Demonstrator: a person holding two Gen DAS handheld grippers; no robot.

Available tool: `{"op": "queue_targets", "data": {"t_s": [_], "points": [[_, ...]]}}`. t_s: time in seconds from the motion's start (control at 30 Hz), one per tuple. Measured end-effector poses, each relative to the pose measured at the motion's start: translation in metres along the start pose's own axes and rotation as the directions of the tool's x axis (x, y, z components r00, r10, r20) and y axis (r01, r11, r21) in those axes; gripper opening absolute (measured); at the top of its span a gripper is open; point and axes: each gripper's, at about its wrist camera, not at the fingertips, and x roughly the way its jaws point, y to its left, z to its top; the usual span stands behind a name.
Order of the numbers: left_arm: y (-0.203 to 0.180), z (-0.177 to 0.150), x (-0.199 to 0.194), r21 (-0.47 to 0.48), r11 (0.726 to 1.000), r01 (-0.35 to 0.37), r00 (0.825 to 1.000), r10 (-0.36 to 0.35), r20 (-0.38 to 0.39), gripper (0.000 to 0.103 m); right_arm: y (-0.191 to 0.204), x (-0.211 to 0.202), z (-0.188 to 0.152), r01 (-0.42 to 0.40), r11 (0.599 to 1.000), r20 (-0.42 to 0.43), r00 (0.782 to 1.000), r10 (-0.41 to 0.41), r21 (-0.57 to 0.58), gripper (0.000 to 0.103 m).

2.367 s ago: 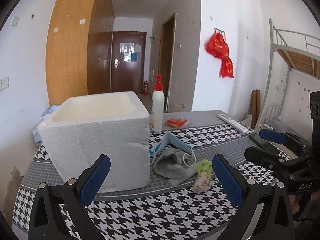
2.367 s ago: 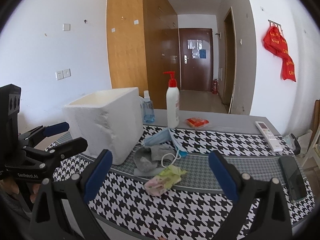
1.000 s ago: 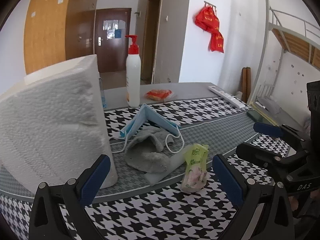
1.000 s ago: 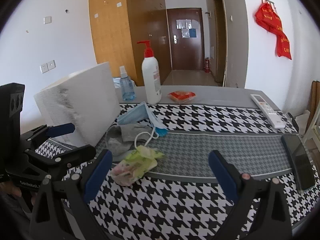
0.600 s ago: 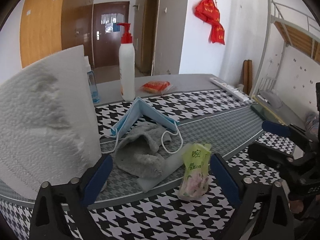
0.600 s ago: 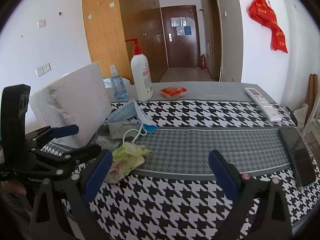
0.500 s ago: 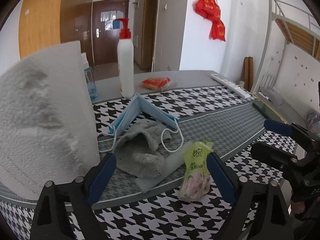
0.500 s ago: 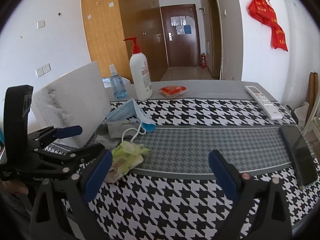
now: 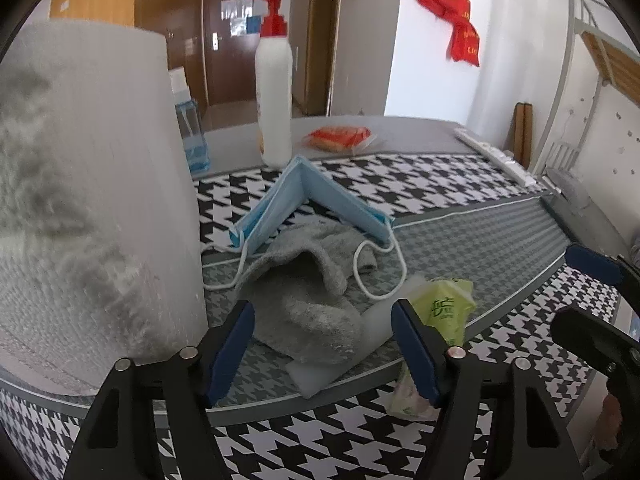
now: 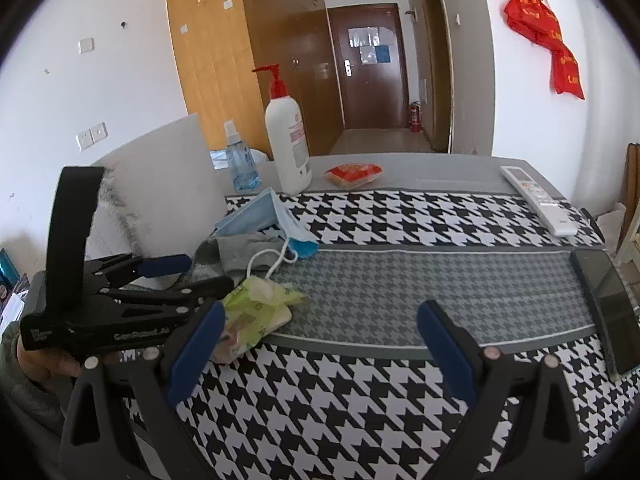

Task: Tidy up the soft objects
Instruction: 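Lower left tool onto the grey cloth while right tool nears the green packet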

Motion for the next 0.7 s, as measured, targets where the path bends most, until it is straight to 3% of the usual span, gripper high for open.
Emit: {"op": "queue_targets", "data": {"t_s": [0.13, 0.27, 0.43, 0.7], "points": [[0.0032, -0.0013, 0.0095, -0.017, 0.999, 0.032, 0.998, -0.033, -0.054, 0.056, 0.0011, 0.0014, 0.0006, -0.002, 1.0, 0.0, 1.0, 0.002, -0.003, 0.099], [0.003, -0.0028, 0.0107, -0.02, 0.999, 0.044, 0.997, -0.046, -0.061, 0.053, 0.001, 0.0024, 0.0001, 0.001, 1.0, -0.006, 1.0, -0.001, -0.002, 0.099], [-0.0013, -0.0041, 0.0097, -0.003, 0.998, 0.07, 0.995, -0.07, -0.065, 0.04, 0.0015, 0.0053, -0.0013, 0.004, 1.0, -0.019, 1.0, -0.004, -0.003, 0.099], [-0.001, -0.004, 0.0077, -0.007, 0.995, 0.103, 0.992, -0.103, -0.075, 0.033, 0.0006, 0.004, -0.0022, 0.013, 1.0, -0.021, 1.0, -0.012, 0.003, 0.099]]}}
